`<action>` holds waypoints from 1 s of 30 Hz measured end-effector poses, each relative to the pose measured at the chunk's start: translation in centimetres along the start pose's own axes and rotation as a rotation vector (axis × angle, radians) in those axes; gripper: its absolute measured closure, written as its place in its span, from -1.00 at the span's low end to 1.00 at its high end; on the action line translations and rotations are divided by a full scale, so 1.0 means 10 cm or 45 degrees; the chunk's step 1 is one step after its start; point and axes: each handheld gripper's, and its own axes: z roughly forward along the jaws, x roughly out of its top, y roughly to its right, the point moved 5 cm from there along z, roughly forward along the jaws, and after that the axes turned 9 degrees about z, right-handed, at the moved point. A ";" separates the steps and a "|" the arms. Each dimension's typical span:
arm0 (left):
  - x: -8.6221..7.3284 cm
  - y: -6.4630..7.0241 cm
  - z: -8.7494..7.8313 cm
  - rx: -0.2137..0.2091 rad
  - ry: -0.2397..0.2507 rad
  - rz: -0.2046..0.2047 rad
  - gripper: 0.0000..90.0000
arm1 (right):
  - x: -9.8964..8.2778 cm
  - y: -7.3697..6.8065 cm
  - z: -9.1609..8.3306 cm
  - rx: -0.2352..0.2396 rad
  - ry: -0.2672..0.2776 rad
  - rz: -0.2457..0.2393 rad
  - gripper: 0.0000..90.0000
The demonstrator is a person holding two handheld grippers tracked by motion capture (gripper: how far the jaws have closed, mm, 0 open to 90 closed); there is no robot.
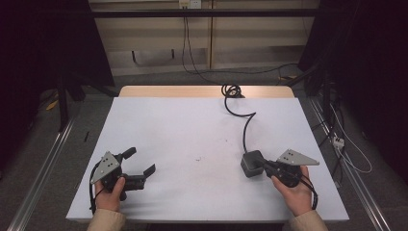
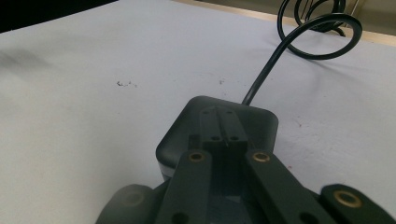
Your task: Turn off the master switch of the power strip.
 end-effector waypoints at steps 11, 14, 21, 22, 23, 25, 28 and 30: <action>0.00 0.00 0.00 0.001 0.000 0.001 -0.94 | 0.02 0.01 -0.02 0.005 0.013 0.012 1.00; 0.00 -0.01 0.00 0.001 -0.001 0.007 -0.94 | 0.02 0.00 -0.02 0.002 0.013 0.006 1.00; 0.00 0.00 0.00 0.000 0.000 0.007 -0.94 | 0.02 0.00 -0.02 0.004 0.016 -0.001 1.00; 0.00 -0.01 0.00 0.000 0.000 0.007 -0.94 | 0.02 0.00 -0.01 0.005 0.020 -0.008 1.00; 0.01 0.00 0.00 0.001 0.007 -0.001 -0.94 | 0.02 0.00 -0.02 0.004 0.021 -0.011 1.00; 0.00 -0.01 -0.01 0.001 0.003 0.005 -0.94 | 0.02 0.01 -0.02 0.007 0.024 -0.016 1.00; 0.00 -0.01 0.00 -0.002 0.003 0.006 -0.94 | 0.02 0.02 -0.02 0.015 0.030 -0.019 1.00; 0.00 -0.01 0.00 -0.003 0.001 0.010 -0.94 | 0.02 0.02 -0.02 0.014 0.035 -0.015 1.00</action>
